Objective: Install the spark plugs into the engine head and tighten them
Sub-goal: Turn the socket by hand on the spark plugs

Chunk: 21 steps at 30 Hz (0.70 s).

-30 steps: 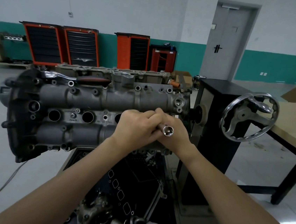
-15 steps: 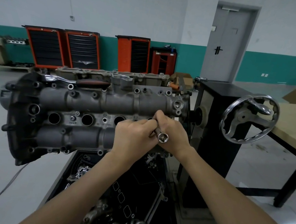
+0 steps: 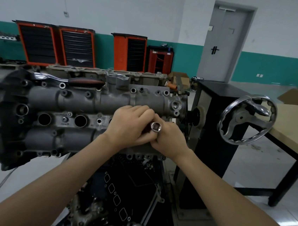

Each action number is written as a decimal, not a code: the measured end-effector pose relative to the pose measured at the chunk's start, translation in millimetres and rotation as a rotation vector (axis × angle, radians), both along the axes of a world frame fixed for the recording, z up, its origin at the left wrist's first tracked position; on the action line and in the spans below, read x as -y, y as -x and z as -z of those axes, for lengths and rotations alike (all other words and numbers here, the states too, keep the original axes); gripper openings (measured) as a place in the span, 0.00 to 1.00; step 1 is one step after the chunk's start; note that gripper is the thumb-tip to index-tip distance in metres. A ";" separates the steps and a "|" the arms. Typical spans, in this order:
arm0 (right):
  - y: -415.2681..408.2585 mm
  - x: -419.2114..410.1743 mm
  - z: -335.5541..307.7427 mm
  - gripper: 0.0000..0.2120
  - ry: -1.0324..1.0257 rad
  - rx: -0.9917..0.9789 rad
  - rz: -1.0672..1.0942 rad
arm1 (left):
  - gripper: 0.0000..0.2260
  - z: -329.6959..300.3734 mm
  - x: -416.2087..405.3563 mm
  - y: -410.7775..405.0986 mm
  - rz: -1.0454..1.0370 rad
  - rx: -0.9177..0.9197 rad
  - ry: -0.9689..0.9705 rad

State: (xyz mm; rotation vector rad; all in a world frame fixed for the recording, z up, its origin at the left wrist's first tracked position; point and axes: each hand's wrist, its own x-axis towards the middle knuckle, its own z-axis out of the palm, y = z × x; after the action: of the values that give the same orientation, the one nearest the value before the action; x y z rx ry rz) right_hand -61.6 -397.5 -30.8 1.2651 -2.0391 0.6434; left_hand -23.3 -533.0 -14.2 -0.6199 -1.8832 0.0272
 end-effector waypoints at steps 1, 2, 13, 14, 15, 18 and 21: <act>0.7 -0.1 -0.2 0.11 0.019 0.010 0.011 | 0.13 1.3 0.7 2.0 -0.011 -0.012 -0.027; 1.1 -0.2 -0.3 0.11 0.039 0.020 0.024 | 0.15 3.8 1.8 3.7 -0.015 -0.022 -0.058; 4.8 -0.8 3.7 0.09 0.048 -0.003 0.020 | 0.13 17.6 2.5 4.0 0.010 0.034 -0.064; 4.4 -1.0 4.2 0.11 0.027 -0.008 0.010 | 0.13 17.4 1.9 2.9 0.009 0.044 -0.071; 4.4 -1.3 4.7 0.13 0.009 -0.009 0.000 | 0.12 17.4 1.6 2.3 0.025 0.055 -0.080; 4.3 -1.7 4.9 0.09 -0.019 -0.014 -0.010 | 0.11 18.6 2.0 1.1 0.096 0.079 -0.097; 6.1 -1.8 5.2 0.09 -0.020 -0.010 0.008 | 0.10 18.7 2.6 2.1 0.075 0.086 -0.084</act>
State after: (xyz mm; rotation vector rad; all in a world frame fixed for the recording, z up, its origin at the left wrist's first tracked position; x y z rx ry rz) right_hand -67.7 -395.7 -36.1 1.2685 -2.0459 0.6138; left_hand -25.4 -535.6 -32.9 -0.6422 -1.9320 -0.1287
